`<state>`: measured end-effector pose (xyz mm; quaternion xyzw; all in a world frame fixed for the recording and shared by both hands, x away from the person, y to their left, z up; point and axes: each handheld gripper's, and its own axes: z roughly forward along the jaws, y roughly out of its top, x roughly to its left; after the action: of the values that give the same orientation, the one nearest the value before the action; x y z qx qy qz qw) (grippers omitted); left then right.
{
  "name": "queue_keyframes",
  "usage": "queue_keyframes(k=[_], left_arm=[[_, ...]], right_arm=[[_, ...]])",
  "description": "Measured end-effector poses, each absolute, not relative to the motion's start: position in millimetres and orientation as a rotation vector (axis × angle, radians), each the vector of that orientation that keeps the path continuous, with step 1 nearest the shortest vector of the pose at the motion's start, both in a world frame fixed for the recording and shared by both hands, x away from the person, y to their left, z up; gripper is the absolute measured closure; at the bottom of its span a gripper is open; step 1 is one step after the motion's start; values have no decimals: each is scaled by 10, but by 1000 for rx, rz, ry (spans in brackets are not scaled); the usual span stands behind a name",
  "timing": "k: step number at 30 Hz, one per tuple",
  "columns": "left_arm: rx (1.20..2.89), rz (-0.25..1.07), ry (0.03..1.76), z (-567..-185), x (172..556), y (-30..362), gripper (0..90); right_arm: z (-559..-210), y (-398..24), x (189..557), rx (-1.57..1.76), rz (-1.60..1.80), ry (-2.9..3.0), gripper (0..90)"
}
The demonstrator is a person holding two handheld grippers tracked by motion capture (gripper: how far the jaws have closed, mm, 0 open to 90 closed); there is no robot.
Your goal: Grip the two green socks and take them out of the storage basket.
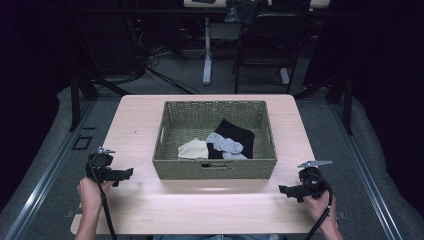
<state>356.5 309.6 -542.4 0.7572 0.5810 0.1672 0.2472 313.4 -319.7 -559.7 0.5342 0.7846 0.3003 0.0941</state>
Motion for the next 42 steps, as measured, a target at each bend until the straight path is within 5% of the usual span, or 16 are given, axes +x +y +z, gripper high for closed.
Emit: queue_keyframes(k=[18, 42], left_arm=[[2025, 430, 1569, -5324, 3557, 3127, 1], [2016, 380, 1398, -4565, 3680, 2933, 1]], right_arm=[[-5575, -3190, 3112, 1584, 907, 2315, 7], [-5585, -3196, 3099, 1598, 902, 2306, 6]])
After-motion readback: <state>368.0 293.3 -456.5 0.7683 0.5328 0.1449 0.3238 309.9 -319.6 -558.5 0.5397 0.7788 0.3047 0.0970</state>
